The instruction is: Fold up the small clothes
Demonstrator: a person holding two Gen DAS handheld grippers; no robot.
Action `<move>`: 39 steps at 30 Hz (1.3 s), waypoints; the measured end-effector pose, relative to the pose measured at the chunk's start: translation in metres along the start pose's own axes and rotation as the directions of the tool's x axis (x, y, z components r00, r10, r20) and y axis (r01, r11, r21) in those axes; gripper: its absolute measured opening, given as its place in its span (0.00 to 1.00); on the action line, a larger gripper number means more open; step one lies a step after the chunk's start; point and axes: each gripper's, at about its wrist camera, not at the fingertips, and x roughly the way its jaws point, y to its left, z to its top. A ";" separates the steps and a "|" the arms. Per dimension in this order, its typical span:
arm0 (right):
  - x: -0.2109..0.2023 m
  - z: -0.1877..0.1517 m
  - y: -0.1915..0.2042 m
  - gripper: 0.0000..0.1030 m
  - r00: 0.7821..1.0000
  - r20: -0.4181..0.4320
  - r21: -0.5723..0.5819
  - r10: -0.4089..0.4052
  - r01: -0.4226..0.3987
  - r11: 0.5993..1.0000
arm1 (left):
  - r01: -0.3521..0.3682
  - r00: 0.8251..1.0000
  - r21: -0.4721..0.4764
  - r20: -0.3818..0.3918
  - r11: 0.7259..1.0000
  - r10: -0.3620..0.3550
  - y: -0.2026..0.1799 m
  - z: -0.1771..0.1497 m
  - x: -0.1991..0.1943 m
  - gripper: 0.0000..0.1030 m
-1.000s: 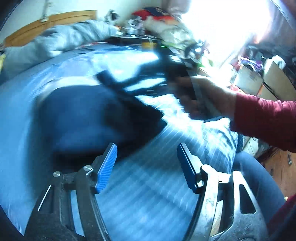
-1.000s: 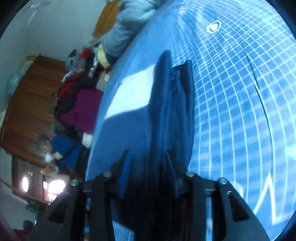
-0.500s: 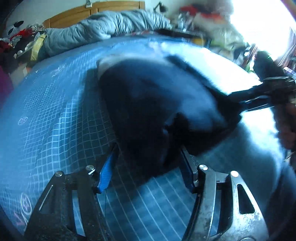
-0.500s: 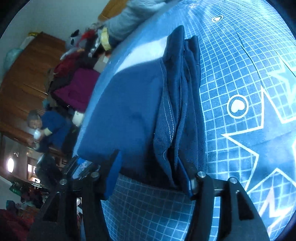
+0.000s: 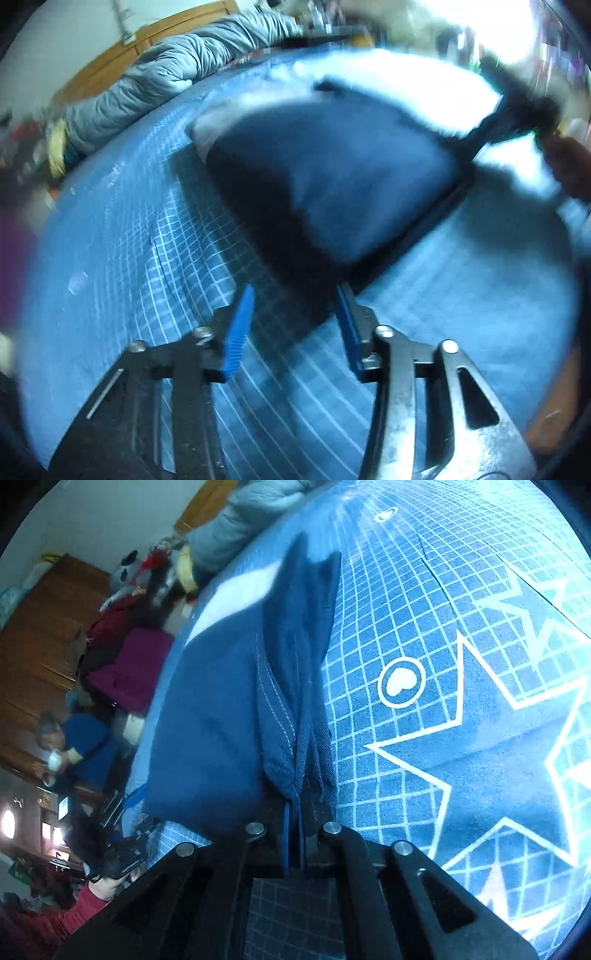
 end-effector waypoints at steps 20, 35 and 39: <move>0.002 -0.013 -0.028 0.02 0.992 0.023 0.088 0.124 -0.126 0.988 | 0.030 0.979 -0.176 0.204 0.984 0.007 0.062 0.104 0.066 0.61; 0.005 -0.024 -0.042 0.00 0.980 0.061 0.074 0.187 -0.191 0.979 | -0.055 0.998 -0.130 -0.011 0.990 0.054 0.099 0.163 0.166 0.60; 0.005 -0.022 -0.047 0.00 0.979 0.061 0.074 0.195 -0.199 0.977 | -0.021 0.999 -0.054 0.047 0.998 0.024 0.085 0.134 0.131 0.59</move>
